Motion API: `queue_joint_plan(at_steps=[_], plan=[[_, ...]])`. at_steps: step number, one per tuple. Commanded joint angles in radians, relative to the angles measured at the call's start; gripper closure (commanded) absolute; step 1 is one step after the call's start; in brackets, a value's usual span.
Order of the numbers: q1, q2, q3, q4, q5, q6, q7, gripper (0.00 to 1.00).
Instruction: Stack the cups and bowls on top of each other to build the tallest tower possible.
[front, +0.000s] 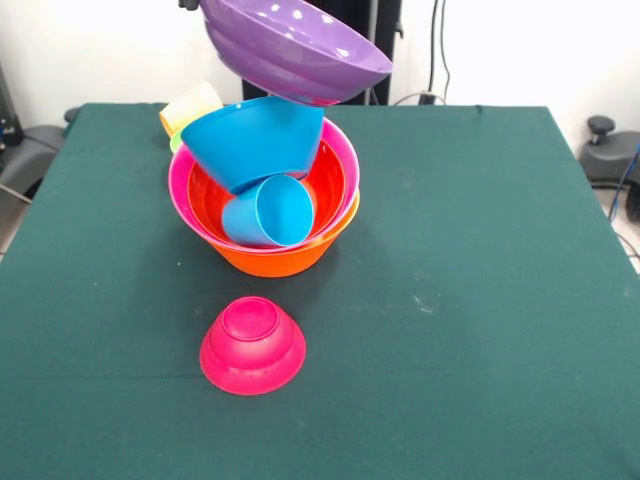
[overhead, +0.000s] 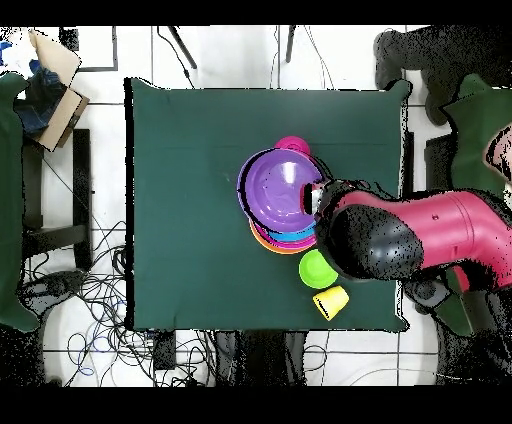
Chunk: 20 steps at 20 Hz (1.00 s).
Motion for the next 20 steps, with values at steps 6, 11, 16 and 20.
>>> queue_joint_plan(at_steps=[6,11,16,20], plan=[[0.034,0.075,-0.009,0.030,-0.087,-0.003,-0.239,1.00],[0.037,0.081,-0.012,0.023,-0.094,-0.002,-0.243,1.00],[0.056,0.101,-0.034,0.017,-0.123,-0.026,-0.223,1.00],[0.063,0.126,-0.053,0.020,-0.169,-0.066,-0.203,1.00]])
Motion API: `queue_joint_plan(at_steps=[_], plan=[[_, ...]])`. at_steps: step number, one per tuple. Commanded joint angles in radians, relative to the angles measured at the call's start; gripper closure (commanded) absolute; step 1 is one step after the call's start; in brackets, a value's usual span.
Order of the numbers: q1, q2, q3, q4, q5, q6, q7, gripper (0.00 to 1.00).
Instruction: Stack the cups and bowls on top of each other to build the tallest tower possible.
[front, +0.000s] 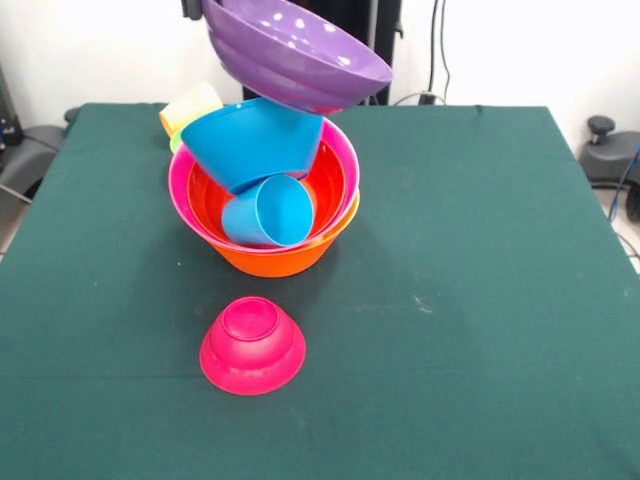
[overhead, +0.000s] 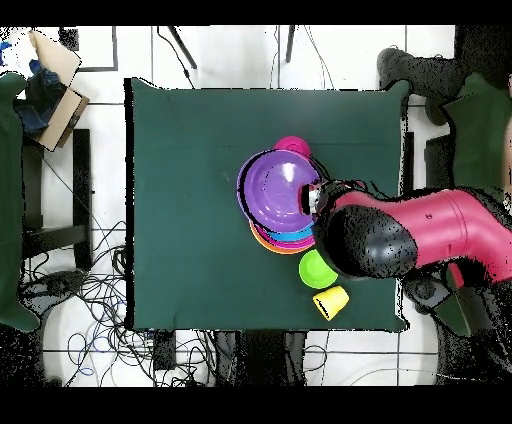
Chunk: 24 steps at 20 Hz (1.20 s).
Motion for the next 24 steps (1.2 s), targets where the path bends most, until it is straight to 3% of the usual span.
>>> queue_joint_plan(at_steps=[1,24], plan=[[0.051,0.101,-0.050,0.022,-0.137,-0.062,-0.202,1.00],[0.031,0.142,-0.043,0.029,-0.193,-0.081,-0.186,1.00]])
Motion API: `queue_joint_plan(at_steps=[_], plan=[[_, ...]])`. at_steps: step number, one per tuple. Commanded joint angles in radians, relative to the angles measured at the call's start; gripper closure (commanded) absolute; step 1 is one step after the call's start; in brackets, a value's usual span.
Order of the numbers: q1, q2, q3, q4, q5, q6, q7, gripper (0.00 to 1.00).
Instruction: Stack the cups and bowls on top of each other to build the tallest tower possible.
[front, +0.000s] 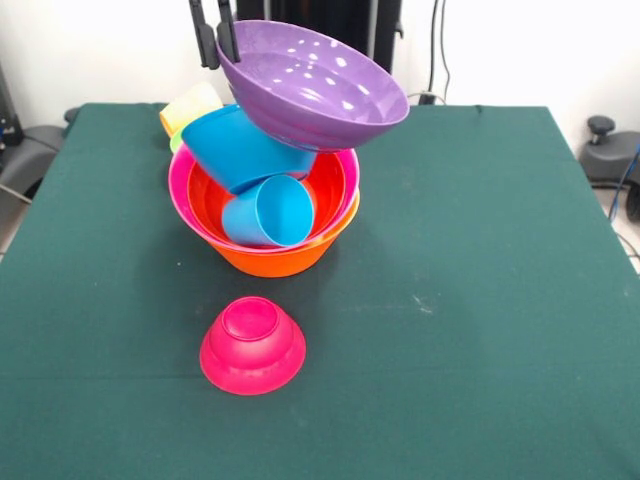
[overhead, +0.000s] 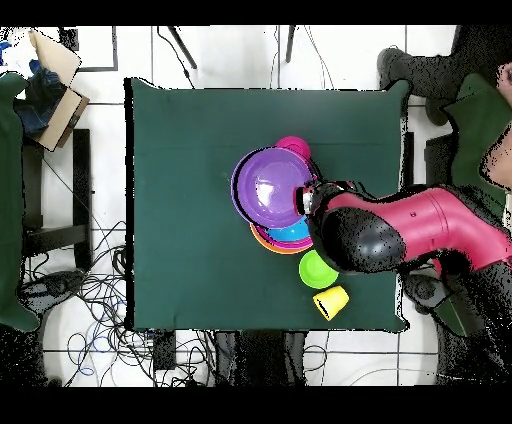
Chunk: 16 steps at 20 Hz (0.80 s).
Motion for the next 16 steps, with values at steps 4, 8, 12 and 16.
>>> queue_joint_plan(at_steps=[4,8,12,16], plan=[[0.019,0.039,-0.038,0.029,-0.092,-0.048,-0.191,1.00],[0.013,0.040,-0.034,0.031,-0.088,-0.046,-0.196,1.00],[0.011,0.042,-0.031,0.029,-0.087,-0.043,-0.199,1.00],[0.009,0.043,-0.029,0.029,-0.085,-0.040,-0.203,1.00]])
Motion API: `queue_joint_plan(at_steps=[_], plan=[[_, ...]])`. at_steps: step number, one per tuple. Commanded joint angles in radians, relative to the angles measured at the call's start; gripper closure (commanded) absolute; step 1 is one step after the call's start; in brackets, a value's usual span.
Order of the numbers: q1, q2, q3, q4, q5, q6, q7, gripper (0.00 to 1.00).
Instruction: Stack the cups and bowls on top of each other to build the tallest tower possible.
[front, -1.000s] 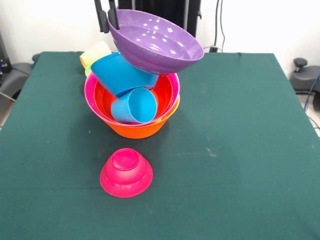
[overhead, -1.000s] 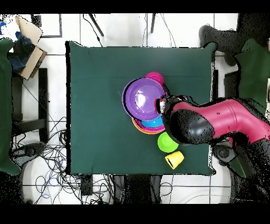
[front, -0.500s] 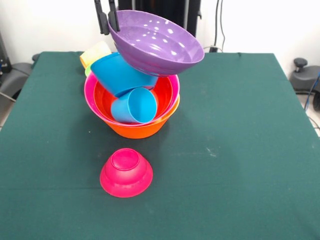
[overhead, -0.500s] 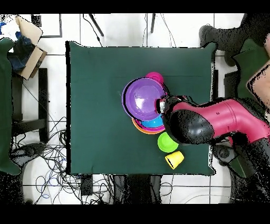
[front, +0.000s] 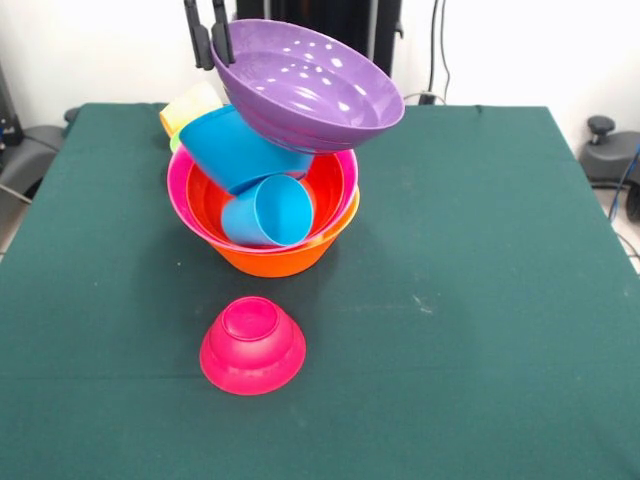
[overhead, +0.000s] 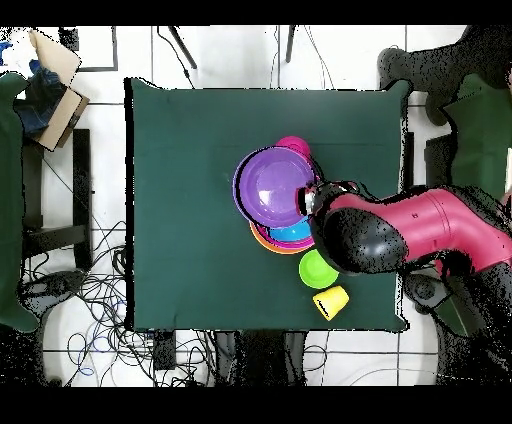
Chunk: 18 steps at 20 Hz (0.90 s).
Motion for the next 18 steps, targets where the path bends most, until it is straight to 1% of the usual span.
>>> queue_joint_plan(at_steps=[1,18], plan=[[0.014,0.044,-0.029,0.030,-0.076,-0.040,-0.203,1.00],[0.010,0.042,-0.025,0.034,-0.077,-0.041,-0.201,1.00]])
